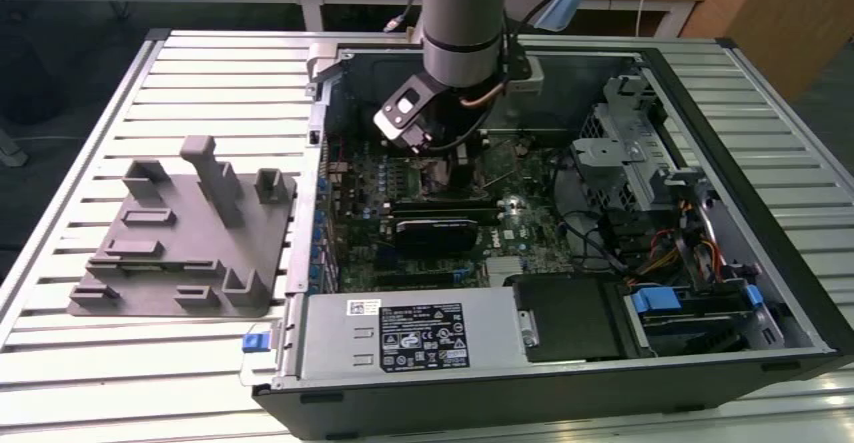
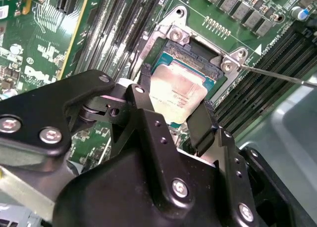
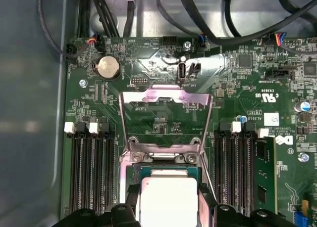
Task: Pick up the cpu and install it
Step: 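Place the cpu into insertion slot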
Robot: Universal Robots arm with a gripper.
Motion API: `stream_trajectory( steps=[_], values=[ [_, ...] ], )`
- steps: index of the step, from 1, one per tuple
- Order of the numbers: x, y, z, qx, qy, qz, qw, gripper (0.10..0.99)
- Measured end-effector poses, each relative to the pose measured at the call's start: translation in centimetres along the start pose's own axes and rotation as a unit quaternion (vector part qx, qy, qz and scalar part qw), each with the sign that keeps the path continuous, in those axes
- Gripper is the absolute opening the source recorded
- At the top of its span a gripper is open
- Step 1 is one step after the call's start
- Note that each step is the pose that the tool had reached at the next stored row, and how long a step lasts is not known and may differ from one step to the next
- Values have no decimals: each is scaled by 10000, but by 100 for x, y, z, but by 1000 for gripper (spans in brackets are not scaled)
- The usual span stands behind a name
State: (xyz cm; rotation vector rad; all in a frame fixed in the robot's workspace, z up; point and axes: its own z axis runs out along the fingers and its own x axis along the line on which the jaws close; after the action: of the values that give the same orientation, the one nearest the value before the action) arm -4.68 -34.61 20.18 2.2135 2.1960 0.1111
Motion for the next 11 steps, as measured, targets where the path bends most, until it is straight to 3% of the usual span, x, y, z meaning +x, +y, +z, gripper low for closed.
stream_trajectory(
  steps=[11],
  values=[
    [8, -22, 75, 2, -1, 0, 10000, 541]
  ],
)
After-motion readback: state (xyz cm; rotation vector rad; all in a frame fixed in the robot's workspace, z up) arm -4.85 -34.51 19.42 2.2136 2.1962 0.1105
